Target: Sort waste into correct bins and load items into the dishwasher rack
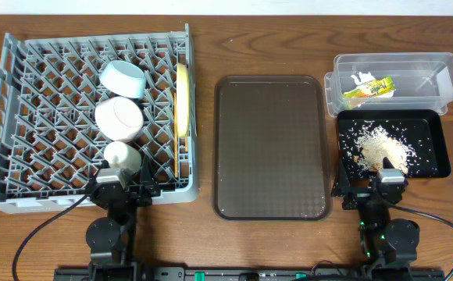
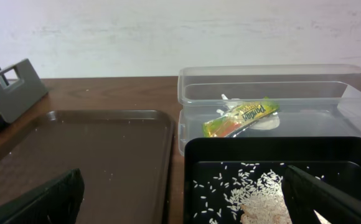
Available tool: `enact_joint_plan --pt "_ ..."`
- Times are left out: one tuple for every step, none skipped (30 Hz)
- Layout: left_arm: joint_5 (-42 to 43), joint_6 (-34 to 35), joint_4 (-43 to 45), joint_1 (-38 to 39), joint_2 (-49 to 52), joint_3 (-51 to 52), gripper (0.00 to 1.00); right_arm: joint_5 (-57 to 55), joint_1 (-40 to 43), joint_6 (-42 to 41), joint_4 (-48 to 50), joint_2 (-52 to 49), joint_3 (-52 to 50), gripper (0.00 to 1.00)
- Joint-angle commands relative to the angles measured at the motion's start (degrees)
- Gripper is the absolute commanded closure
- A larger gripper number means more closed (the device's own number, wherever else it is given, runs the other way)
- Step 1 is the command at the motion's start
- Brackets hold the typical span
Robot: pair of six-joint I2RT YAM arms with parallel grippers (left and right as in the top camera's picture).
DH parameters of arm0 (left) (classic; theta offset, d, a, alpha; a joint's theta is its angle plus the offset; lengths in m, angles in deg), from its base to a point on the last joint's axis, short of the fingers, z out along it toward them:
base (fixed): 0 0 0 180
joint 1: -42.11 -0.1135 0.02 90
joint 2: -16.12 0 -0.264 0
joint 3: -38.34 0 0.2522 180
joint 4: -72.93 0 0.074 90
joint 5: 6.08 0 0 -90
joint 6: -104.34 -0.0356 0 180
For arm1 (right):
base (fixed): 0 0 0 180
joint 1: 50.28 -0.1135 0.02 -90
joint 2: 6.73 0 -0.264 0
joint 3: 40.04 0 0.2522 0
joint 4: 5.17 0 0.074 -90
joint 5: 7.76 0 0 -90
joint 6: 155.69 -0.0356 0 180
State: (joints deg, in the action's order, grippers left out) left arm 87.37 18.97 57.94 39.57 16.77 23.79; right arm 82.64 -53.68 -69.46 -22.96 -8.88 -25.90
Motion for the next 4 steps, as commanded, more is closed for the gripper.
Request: enact_joint_plan --pt "-0.1 -0.3 -2.6 0.2 0.0 0.5 0.07 -0.2 -0.7 0.7 -0.2 0.2 0.0 0.01" --pt "-0.1 -0.3 -2.6 0.2 0.0 0.5 0.07 -0.2 -0.7 0.7 -0.3 0.2 0.0 0.01" --pt "-0.1 -0.3 -2.6 0.2 0.0 0.5 0.07 -0.2 -0.7 0.7 -0.3 0.2 0.0 0.01" --pt "-0.1 -0.3 -2.6 0.2 0.0 0.5 0.07 -0.2 -0.7 0.7 -0.3 0.2 0.0 0.01"
